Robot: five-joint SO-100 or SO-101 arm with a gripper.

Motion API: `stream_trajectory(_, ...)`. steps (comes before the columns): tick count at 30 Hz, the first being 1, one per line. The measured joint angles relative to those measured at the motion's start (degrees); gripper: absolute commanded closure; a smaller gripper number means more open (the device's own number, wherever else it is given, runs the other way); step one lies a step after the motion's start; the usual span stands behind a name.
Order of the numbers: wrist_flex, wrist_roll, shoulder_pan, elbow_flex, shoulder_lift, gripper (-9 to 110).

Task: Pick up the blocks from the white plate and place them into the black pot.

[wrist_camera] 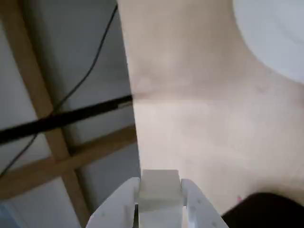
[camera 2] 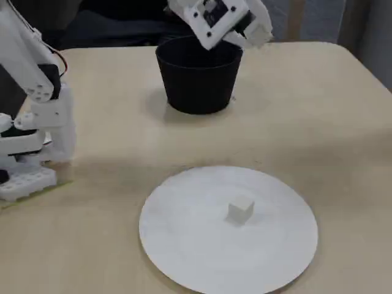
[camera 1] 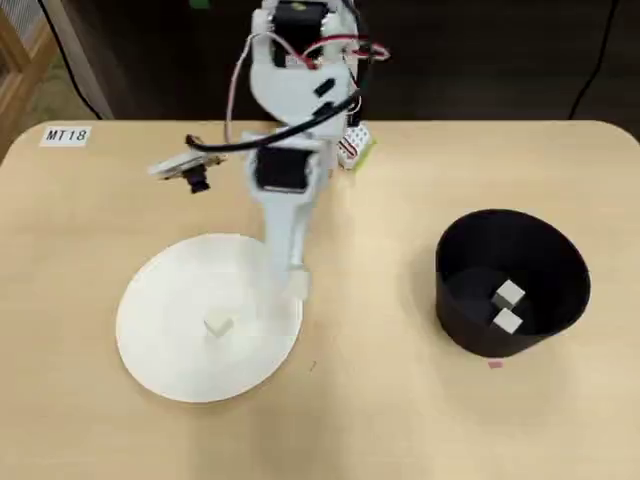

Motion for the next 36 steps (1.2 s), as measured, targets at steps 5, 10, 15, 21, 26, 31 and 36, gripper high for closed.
stream_trajectory(5, -4.48, -4.66, -10.63, 2.29, 1.32, 104)
stream_trajectory(10, -12.74, -7.12, -18.81, 9.93, 1.41, 104)
stream_trajectory(15, -18.19, -8.26, -24.96, 16.61, 1.41, 104)
stream_trajectory(21, -22.5, -8.26, -28.21, 21.97, 1.41, 104)
stream_trajectory(26, -23.12, -8.26, -29.53, 22.41, 1.23, 96)
stream_trajectory(31, -23.12, -9.23, -29.71, 22.41, 0.88, 78)
stream_trajectory(36, -23.12, -9.23, -29.62, 22.41, 0.88, 78)
